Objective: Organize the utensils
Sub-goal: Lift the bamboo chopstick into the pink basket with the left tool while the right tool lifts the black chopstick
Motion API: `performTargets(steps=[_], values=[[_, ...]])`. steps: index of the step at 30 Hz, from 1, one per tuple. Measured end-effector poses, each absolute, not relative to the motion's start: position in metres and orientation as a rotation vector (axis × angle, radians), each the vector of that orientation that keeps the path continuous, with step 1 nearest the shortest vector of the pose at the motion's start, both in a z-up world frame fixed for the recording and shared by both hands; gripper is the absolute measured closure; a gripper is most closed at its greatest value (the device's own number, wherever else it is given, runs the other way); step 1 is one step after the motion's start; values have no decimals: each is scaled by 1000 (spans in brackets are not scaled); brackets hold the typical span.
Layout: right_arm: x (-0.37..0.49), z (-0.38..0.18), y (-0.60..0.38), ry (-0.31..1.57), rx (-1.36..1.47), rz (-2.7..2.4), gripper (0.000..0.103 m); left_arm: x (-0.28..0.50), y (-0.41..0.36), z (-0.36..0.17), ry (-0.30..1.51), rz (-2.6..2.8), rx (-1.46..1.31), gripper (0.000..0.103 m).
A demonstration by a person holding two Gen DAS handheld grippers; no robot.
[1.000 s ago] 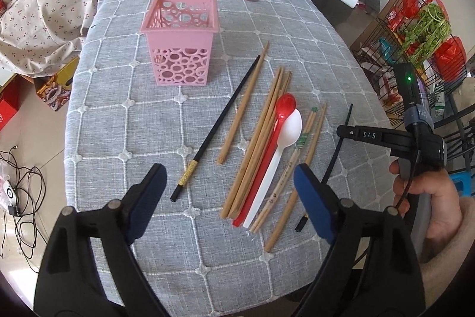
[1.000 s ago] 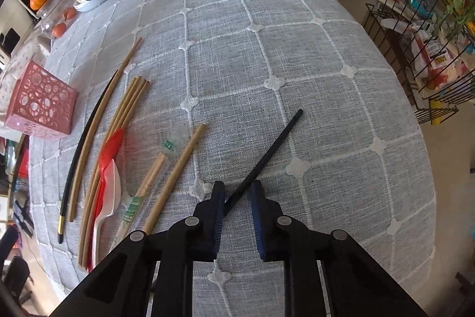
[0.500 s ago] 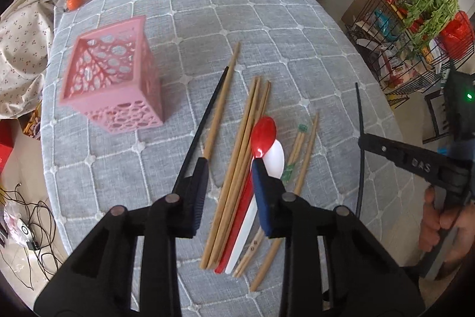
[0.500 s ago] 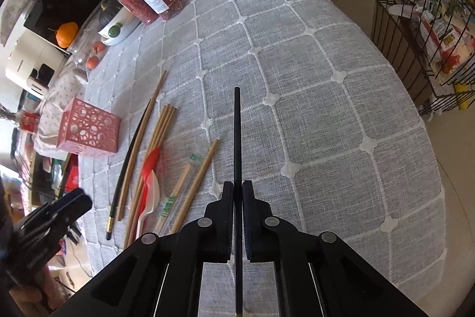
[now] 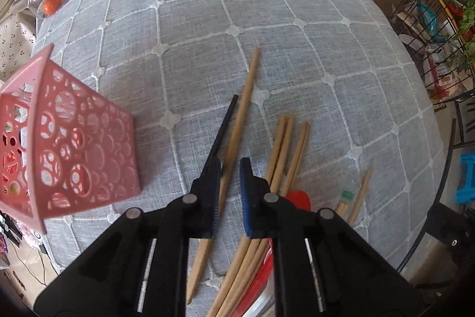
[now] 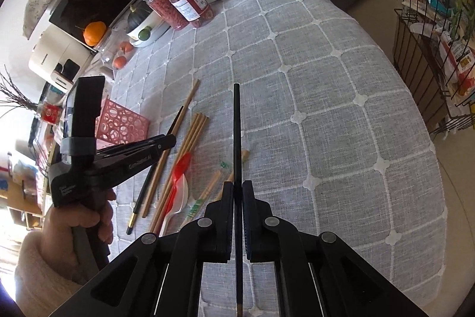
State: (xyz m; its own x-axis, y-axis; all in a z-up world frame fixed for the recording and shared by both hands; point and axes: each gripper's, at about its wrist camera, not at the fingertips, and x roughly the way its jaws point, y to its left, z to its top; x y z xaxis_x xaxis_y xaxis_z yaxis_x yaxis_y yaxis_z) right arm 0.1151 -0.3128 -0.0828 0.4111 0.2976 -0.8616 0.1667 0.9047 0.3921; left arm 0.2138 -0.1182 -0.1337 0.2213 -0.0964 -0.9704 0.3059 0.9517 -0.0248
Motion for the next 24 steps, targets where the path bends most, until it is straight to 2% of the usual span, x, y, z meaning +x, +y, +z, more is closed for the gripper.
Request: performTargets(steps=[7, 10, 17, 24], values=[[113, -83, -315, 1153, 463, 74, 97, 223, -130, -135, 1303, -263, 212, 89], [113, -83, -314, 1150, 454, 66, 97, 223, -137, -129, 1259, -251, 235, 94], [102, -58, -307, 1077, 413, 83, 97, 191, -122, -65, 1091, -316, 204, 95], [77, -14, -286, 947, 337, 80, 97, 145, -75, 6, 894, -334, 115, 95]])
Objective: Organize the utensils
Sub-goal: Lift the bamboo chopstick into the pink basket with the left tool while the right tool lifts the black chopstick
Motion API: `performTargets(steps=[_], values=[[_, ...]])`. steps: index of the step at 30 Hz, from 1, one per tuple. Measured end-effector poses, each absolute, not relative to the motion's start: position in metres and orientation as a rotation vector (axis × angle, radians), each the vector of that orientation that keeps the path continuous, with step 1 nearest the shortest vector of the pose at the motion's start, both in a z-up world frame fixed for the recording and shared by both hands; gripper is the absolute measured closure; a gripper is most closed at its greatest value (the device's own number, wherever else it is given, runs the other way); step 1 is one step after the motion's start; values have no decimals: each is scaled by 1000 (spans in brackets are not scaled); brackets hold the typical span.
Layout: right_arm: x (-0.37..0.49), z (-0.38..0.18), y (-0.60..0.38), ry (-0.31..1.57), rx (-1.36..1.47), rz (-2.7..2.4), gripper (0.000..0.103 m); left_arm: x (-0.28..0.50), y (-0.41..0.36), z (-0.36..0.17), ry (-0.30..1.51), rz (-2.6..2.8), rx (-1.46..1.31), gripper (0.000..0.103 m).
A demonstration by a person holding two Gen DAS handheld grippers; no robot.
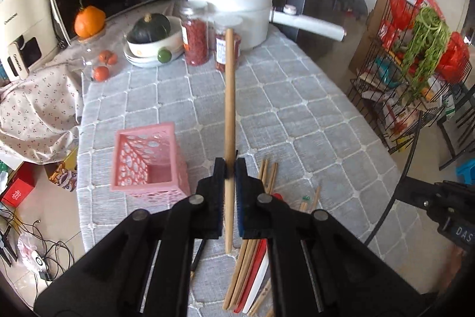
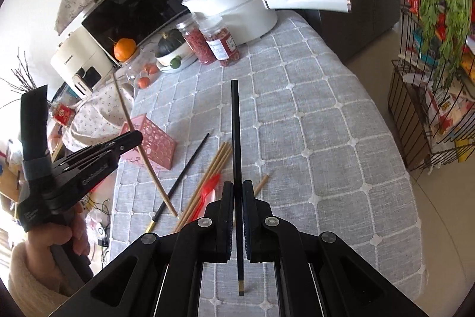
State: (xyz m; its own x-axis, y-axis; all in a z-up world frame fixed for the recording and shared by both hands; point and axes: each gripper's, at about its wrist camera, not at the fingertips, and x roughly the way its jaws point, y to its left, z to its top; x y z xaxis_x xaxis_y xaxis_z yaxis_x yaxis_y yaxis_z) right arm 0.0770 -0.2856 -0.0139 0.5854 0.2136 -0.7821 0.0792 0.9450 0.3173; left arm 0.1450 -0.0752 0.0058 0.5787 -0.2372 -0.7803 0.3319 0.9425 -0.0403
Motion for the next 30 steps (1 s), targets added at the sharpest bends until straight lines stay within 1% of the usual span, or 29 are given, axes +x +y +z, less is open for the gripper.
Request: performTargets(steps=[5, 10, 13, 16, 20, 26, 30], values=[[62, 24, -266, 809, 286, 74, 97, 116, -37, 49, 721, -314, -12, 95], [62, 57, -253, 674, 281, 59, 97, 109, -8, 77, 544, -264, -136, 95], [67, 62, -246, 658, 318, 76, 97, 112, 4, 80, 456, -228, -199, 95], [72, 59, -239, 665, 336, 86, 98, 120, 11, 69, 397, -173, -231, 95], [76, 54, -230, 677, 323, 87, 98, 141, 21, 47, 388, -115, -274, 95], [82, 46, -228, 697, 319, 87, 98, 173, 26, 11, 483, -74, -283, 95], [85, 42, -224, 706, 319, 97, 98, 193, 24, -8, 580, -83, -262, 95]])
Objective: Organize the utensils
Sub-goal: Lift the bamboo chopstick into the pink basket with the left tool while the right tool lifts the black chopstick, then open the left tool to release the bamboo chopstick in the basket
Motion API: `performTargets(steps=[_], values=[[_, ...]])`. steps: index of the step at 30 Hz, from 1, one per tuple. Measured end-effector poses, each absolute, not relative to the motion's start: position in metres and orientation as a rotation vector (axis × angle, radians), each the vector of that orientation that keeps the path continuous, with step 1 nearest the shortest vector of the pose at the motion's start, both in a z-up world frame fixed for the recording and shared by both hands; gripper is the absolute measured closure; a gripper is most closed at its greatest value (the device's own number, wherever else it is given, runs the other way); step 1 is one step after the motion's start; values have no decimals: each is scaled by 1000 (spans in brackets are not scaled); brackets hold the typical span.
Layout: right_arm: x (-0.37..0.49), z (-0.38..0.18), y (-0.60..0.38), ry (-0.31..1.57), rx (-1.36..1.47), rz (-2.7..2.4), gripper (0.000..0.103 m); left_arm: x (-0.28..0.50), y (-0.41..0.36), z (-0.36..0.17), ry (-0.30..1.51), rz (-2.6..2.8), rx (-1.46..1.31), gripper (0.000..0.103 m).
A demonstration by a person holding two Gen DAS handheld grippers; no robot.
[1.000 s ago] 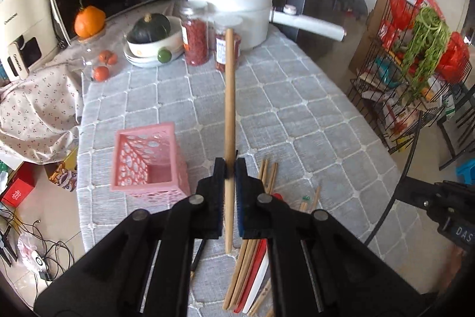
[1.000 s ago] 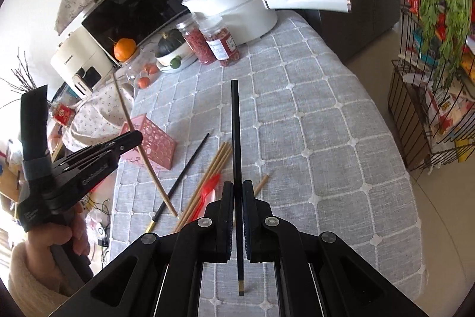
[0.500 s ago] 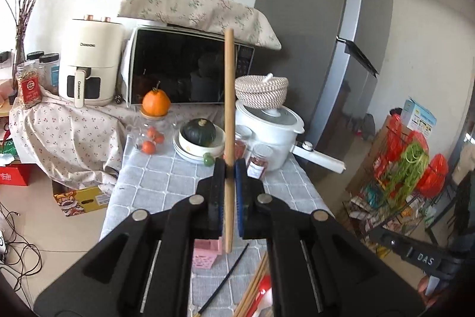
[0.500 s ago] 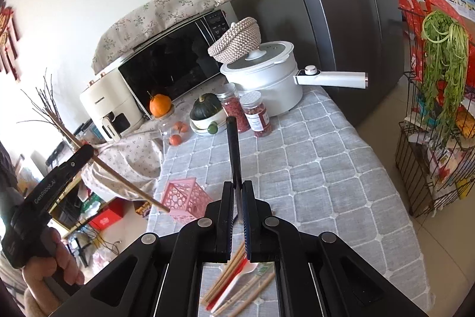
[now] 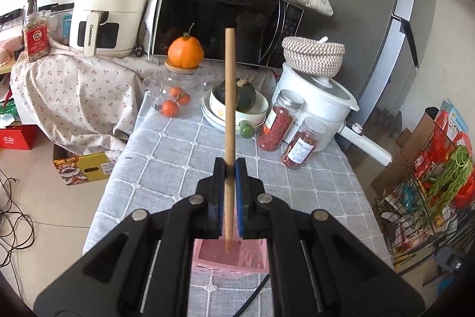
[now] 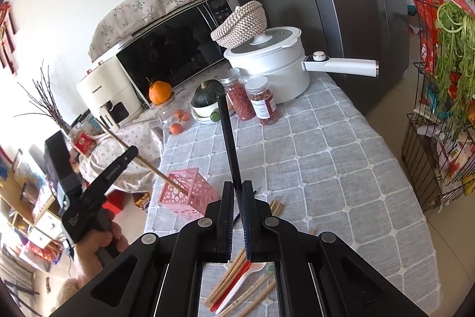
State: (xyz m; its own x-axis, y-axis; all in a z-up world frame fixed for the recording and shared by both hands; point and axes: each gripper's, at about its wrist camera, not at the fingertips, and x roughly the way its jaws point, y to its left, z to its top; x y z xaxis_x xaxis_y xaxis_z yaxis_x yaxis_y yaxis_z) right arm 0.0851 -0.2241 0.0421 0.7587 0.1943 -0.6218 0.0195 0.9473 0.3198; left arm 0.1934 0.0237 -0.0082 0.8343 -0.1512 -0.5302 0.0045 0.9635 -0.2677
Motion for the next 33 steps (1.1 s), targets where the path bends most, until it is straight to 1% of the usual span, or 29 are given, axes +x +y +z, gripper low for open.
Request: performTargets(steps=[5, 7, 8, 9, 11, 13, 15, 16, 17, 18, 21, 23, 24, 27, 33], values=[[86, 42, -219, 703, 303, 109, 98, 203, 22, -23, 641, -97, -269, 95], [87, 41, -218, 703, 299, 113, 98, 203, 22, -22, 648, -86, -273, 93], [87, 41, -217, 703, 299, 115, 98, 203, 21, -21, 649, -81, -270, 82], [88, 42, -217, 702, 299, 119, 98, 203, 21, -19, 650, -81, -266, 67], [89, 44, -215, 695, 296, 128, 98, 199, 23, -15, 646, -75, -255, 55], [88, 48, -213, 689, 294, 140, 98, 192, 25, -9, 650, -58, -237, 48], [87, 54, -211, 676, 291, 152, 98, 179, 27, -3, 671, -31, -219, 35], [87, 57, -211, 671, 294, 159, 98, 171, 27, 0, 681, -3, -196, 32], [86, 60, -210, 668, 297, 170, 98, 165, 26, 2, 694, 22, -164, 25], [86, 62, -209, 666, 303, 180, 98, 156, 25, 3, 705, 44, -130, 21], [90, 66, -204, 673, 338, 226, 98, 133, 27, 2, 771, 76, -84, 19], [94, 67, -199, 678, 360, 253, 98, 119, 35, -2, 842, 84, -117, 19], [97, 68, -196, 681, 370, 267, 100, 112, 39, -5, 866, 81, -144, 19], [106, 74, -187, 683, 407, 305, 100, 91, 48, -15, 888, 56, -186, 18], [125, 99, -159, 659, 361, 331, 100, 93, 60, -28, 953, -16, -221, 18]])
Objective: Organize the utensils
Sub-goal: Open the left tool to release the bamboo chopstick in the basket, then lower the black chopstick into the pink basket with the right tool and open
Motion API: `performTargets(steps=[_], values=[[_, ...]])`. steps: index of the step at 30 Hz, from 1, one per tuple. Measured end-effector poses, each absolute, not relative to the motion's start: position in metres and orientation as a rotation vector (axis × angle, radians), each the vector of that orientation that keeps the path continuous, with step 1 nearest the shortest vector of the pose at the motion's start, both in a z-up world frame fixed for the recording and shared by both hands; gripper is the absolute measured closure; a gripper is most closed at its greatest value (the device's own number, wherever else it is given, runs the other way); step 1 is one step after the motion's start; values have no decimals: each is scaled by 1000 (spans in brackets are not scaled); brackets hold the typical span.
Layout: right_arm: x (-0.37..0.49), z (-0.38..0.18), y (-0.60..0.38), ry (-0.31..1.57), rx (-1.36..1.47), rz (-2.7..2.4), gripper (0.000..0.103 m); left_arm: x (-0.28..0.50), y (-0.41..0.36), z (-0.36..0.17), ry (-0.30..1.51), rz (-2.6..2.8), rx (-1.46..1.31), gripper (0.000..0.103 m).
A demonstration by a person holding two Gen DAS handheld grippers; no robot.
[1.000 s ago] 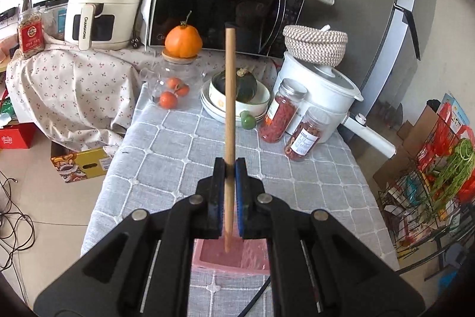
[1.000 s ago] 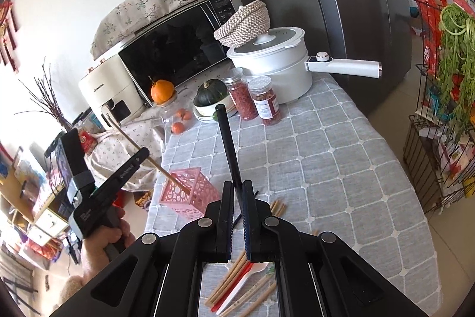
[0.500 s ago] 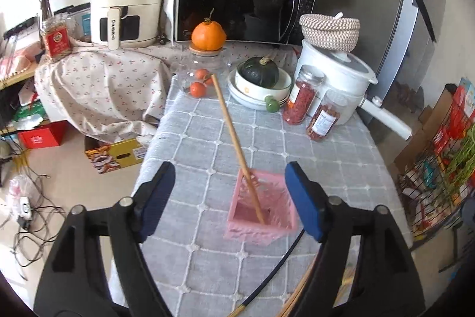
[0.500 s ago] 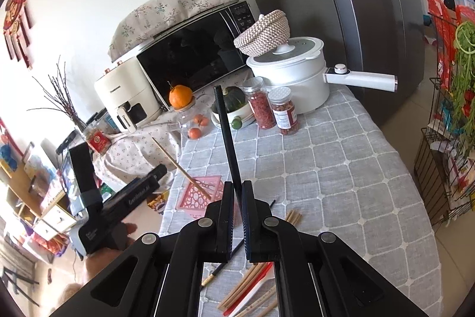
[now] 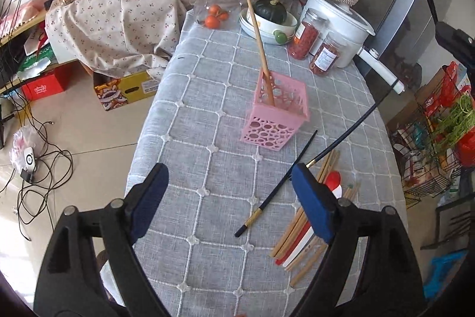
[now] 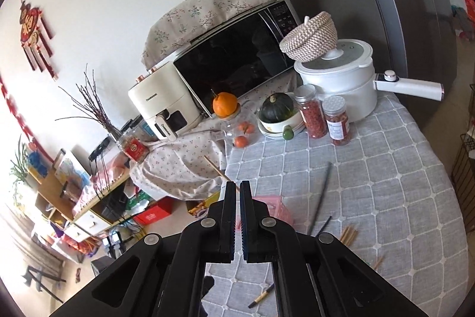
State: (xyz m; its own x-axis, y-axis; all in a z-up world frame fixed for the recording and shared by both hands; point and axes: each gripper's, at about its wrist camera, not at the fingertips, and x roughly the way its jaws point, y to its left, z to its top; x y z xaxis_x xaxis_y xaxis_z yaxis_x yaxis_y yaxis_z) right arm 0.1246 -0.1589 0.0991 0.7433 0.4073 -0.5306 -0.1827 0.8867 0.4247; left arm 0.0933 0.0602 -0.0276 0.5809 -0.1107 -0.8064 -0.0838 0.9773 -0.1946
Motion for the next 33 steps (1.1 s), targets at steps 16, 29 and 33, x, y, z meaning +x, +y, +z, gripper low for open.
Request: performTargets(steps=[16, 29, 33], values=[[225, -69, -252, 1101, 420, -12, 68, 96, 84, -43, 1015, -39, -295, 18], [297, -137, -236, 1135, 223, -241, 89, 100, 75, -48, 1041, -72, -256, 18], [291, -137, -239, 1104, 313, -184, 95, 99, 75, -45, 1032, -77, -270, 18]])
